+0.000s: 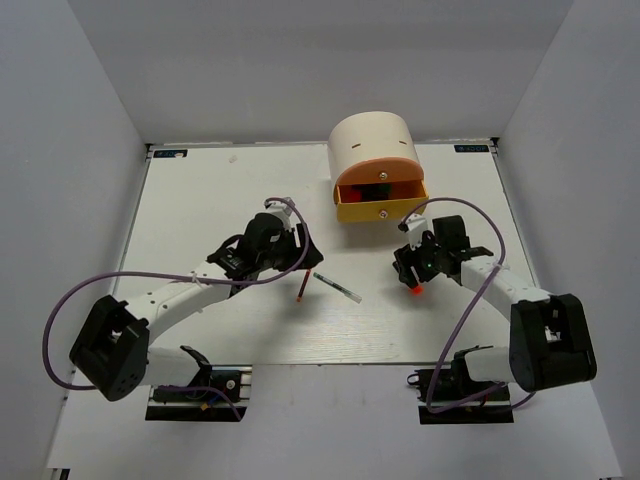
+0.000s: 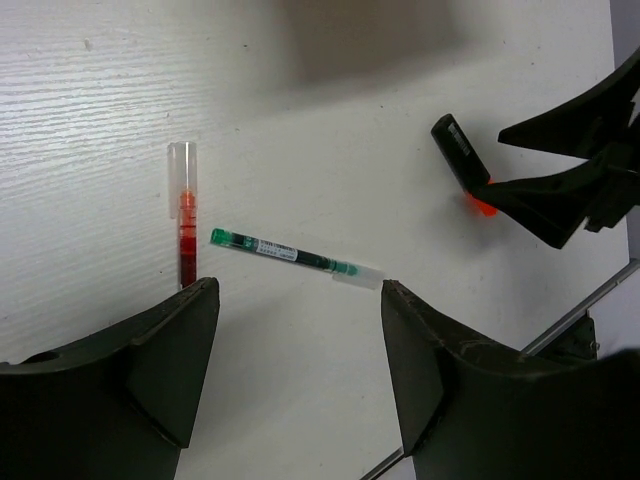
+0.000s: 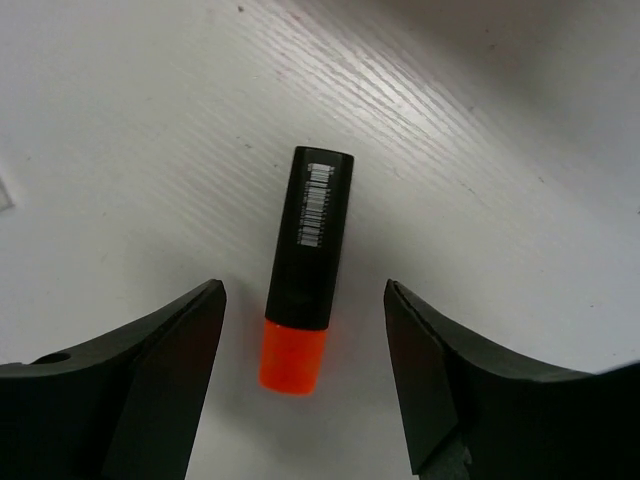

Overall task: Sort the stationery into containers
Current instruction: Pick up the pen from the center of the board.

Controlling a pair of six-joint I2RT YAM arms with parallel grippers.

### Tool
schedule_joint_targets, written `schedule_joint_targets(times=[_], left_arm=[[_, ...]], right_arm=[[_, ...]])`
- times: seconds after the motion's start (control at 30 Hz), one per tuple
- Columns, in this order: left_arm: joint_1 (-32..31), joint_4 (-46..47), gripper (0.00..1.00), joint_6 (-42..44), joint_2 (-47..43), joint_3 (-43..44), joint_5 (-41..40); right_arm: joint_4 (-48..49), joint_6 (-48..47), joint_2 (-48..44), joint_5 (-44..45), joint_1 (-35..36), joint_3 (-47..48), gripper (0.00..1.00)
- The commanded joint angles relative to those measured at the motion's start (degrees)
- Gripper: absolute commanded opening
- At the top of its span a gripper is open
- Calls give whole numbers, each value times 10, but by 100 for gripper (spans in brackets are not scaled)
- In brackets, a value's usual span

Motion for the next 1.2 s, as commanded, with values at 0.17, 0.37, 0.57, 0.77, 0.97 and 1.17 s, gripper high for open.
schedule_joint_targets(times=[0.17,0.37,0.57,0.77,0.97,1.17], left_arm=[[-3,-10,76,-3,-38,-12,-20],[-3,-15,76,-3,-38,-12,-25],[-3,-15,76,-3,-38,-12,-25],[-3,-15,76,-3,-38,-12,-25],[-3,-5,76,-3,-38,-17,-25],[-3,1,76,-3,-38,-17,-25]], right_arm=[[63,40,44,54,28,-2,60],[66,29,42,62,40,-19,43],[48,5,24,57,47,-40,31],[35,-9,14,45,50,-33,17],[5,-73,-84,-104,45,22,13],[-2,-136,-127,-203,43,113,8]])
